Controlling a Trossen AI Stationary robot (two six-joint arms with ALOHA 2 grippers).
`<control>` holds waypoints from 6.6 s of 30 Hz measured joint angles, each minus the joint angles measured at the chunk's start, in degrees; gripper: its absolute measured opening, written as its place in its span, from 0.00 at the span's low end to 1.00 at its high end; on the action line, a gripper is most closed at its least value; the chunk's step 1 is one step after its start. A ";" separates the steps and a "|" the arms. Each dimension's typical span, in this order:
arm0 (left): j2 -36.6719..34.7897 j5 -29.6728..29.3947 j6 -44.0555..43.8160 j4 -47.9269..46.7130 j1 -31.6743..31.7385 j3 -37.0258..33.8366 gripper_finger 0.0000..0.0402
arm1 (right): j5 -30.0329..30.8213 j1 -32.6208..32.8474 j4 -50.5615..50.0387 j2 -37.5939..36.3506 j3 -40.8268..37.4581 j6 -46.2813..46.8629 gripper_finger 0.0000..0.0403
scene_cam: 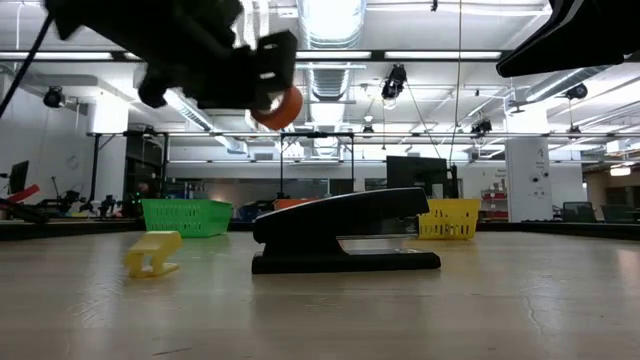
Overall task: Pick and place Stapler, Stapler remover, tape
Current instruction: Put the orange tape into the orange bin, then put the black stapler into the green bin
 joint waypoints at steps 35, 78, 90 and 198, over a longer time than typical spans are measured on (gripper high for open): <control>4.44 29.61 21.58 22.97 26.73 0.03 0.17 | 0.00 -0.04 0.86 -0.02 -0.32 -0.22 0.13; 5.88 30.20 29.46 28.01 21.06 0.08 0.51 | 0.18 0.00 0.90 -3.08 -0.63 -0.68 0.13; 5.79 30.53 33.41 35.00 13.03 0.08 0.51 | -18.00 0.00 1.10 -3.39 -0.60 8.82 0.13; 6.11 44.47 29.75 22.87 -2.29 -0.86 0.32 | -9.18 -0.37 2.39 -41.93 -31.42 17.83 0.02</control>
